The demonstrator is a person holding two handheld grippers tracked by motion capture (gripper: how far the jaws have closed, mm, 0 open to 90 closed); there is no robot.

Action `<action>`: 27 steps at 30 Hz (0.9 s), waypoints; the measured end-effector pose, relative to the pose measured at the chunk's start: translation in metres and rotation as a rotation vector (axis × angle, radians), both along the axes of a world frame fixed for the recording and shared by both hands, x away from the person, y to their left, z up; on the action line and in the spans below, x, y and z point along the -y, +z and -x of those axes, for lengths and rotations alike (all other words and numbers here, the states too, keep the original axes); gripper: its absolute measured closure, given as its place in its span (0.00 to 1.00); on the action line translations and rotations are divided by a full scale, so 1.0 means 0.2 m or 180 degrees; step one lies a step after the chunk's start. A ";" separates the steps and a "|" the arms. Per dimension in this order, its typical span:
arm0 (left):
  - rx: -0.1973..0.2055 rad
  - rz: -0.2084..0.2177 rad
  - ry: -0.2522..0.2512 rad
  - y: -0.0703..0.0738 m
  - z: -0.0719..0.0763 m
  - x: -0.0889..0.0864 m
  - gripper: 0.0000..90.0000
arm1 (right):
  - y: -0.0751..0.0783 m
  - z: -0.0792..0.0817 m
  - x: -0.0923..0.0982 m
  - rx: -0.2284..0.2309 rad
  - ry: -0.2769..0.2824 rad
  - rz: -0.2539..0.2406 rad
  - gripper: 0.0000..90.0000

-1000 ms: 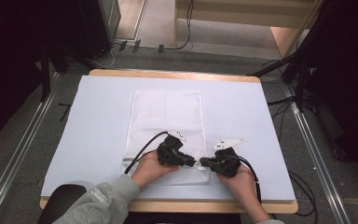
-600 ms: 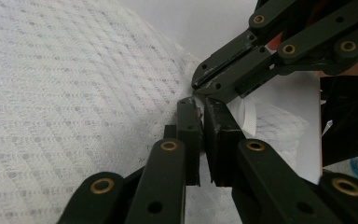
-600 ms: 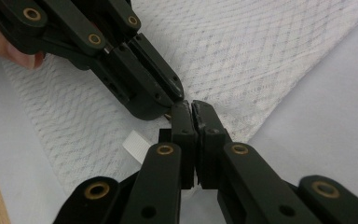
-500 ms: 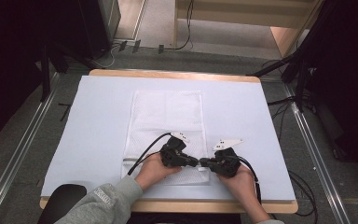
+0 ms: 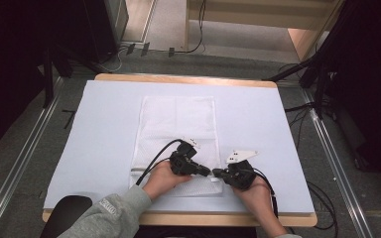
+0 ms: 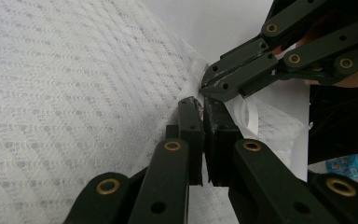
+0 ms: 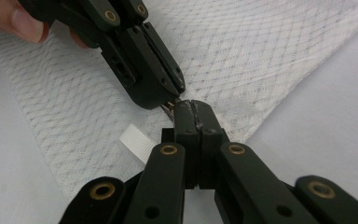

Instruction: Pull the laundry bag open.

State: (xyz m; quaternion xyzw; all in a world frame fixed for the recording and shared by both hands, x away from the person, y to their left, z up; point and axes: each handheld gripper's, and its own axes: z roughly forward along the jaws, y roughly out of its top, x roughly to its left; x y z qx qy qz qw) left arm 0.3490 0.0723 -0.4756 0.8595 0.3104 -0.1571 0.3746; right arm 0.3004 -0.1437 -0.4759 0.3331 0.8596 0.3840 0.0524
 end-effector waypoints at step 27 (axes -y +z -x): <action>-0.0097 -0.0084 -0.0069 0.05 -0.04 -0.13 0.98 | -0.01 -0.01 0.02 -0.0055 0.0013 -0.0082 1.00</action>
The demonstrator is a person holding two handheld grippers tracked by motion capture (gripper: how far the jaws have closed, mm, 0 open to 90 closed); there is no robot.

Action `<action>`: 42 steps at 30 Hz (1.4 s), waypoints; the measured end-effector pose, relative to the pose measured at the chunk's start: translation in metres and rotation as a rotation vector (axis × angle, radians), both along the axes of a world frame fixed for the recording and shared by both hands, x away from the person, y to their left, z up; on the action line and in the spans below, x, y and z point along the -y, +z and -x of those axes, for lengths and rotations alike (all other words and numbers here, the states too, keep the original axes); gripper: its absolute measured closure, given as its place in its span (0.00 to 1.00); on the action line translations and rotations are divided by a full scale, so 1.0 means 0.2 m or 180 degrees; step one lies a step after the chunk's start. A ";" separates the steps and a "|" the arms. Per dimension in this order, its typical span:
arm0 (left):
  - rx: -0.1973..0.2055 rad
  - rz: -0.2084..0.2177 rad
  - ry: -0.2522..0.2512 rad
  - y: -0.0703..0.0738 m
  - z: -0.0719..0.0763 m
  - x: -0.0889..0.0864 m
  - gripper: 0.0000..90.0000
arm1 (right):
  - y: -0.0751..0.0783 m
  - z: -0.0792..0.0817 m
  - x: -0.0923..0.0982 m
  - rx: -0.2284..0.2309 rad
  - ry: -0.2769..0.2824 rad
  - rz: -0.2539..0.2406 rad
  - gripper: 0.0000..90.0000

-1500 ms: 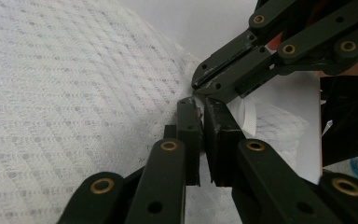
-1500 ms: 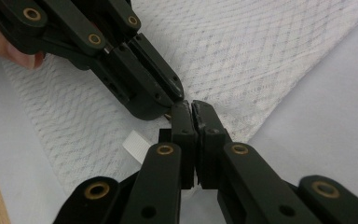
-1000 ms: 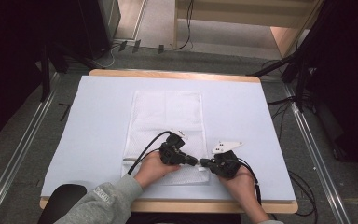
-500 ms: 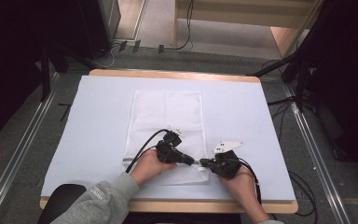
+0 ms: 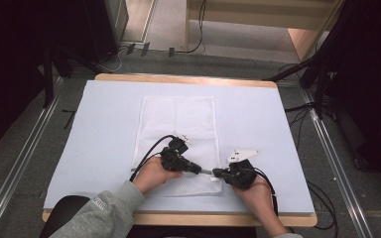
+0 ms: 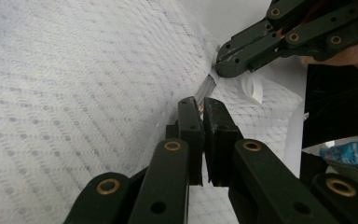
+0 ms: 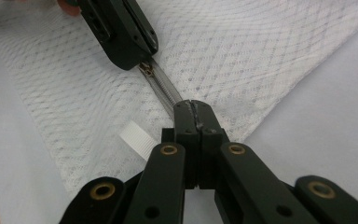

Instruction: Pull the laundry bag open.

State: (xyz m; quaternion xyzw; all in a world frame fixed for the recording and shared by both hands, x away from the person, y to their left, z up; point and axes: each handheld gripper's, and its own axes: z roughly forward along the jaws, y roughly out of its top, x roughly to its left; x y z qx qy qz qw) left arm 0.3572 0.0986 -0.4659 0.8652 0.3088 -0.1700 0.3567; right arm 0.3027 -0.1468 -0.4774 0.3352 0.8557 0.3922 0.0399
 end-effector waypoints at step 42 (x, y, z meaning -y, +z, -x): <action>-0.0085 -0.0053 0.0060 0.06 0.01 -0.19 0.98 | 0.00 0.00 0.01 -0.0017 -0.0008 -0.0016 1.00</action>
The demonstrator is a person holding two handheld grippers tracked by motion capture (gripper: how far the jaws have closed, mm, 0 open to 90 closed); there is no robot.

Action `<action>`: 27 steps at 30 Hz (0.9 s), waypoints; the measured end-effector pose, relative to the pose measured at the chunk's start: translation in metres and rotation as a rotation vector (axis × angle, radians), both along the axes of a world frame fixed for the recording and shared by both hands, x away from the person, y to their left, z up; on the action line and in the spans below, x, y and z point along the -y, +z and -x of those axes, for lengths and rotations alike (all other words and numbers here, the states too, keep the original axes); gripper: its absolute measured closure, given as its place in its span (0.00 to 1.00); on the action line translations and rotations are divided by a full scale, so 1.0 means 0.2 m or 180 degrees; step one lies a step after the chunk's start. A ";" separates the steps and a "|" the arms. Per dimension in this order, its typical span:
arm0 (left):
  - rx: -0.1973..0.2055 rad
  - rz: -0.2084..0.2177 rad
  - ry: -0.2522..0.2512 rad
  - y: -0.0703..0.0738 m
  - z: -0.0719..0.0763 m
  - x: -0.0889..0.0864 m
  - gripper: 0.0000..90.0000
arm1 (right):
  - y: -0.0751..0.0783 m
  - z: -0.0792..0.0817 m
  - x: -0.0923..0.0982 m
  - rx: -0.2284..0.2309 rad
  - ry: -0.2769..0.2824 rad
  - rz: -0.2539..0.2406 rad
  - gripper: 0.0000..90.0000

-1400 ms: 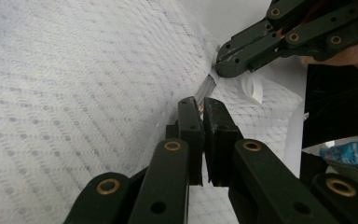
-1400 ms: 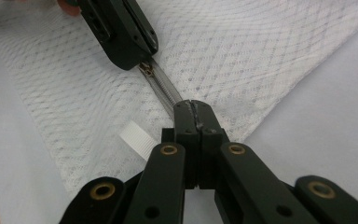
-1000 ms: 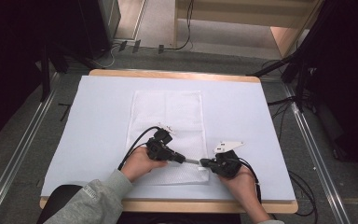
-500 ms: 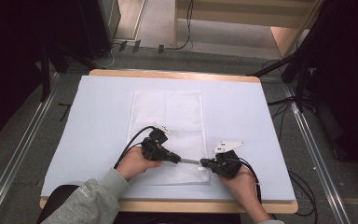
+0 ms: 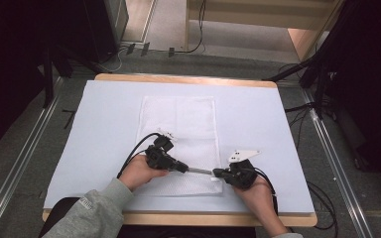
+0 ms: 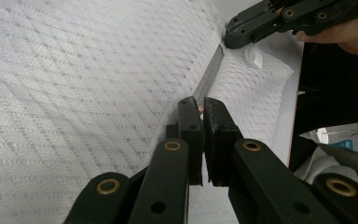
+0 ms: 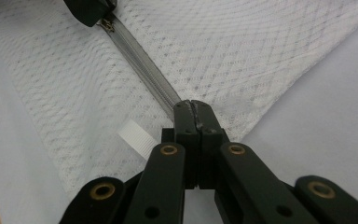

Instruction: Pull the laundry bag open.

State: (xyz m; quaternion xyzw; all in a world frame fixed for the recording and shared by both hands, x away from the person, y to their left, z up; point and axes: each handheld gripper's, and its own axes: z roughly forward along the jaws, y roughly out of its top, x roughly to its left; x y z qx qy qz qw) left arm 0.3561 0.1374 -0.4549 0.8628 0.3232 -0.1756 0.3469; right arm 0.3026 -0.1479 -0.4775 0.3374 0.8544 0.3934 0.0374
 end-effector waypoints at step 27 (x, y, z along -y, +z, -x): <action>-0.0027 -0.0069 0.0121 0.01 0.00 -0.13 0.98 | 0.00 -0.01 0.00 -0.0005 0.0028 0.0027 1.00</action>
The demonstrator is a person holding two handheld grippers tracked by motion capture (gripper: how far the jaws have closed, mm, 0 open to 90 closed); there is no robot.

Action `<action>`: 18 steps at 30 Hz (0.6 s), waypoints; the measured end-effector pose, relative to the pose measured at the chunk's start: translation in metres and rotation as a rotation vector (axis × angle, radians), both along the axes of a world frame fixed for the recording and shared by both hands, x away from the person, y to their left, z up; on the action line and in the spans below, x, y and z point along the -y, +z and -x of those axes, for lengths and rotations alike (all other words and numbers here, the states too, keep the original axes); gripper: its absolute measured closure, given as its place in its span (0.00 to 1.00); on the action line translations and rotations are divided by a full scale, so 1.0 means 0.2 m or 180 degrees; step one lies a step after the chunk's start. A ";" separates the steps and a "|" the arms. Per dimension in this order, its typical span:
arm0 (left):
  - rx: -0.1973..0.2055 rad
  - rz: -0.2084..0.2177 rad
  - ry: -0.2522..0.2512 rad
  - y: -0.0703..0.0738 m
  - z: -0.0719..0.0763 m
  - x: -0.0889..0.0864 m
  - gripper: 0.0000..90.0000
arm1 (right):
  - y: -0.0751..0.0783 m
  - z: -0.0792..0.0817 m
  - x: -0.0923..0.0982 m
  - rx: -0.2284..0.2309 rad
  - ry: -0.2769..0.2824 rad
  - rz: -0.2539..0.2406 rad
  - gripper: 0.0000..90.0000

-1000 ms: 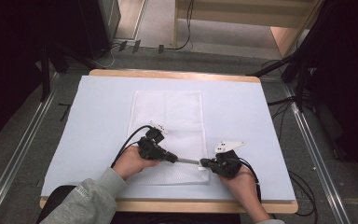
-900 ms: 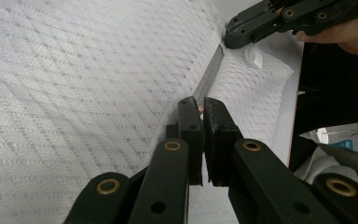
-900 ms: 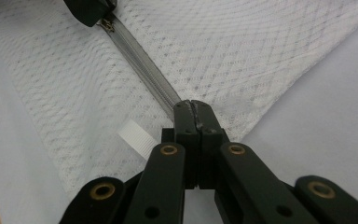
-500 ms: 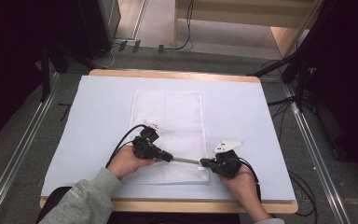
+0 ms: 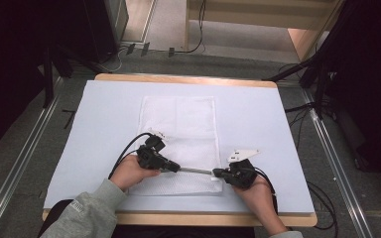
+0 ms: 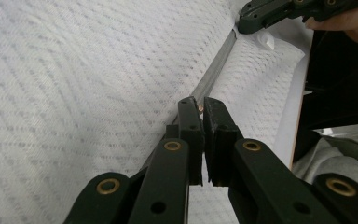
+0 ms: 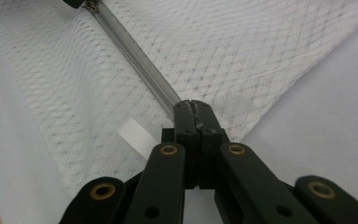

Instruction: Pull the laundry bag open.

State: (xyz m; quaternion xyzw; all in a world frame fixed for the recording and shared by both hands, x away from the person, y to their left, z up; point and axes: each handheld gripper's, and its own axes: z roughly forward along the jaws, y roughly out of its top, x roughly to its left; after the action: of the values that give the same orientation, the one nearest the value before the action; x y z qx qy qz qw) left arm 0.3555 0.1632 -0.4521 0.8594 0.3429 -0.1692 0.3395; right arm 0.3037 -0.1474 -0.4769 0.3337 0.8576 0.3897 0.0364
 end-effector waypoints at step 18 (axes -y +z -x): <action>-0.0011 -0.0003 0.0098 0.02 0.03 -0.18 0.98 | 0.01 -0.01 0.00 -0.0013 0.0011 0.0030 1.00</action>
State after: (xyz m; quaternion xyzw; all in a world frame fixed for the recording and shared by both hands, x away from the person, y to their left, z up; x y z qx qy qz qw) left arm 0.3497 0.2001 -0.4478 0.8539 0.3567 -0.1652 0.3411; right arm 0.3047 -0.1467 -0.4759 0.3329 0.8600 0.3851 0.0355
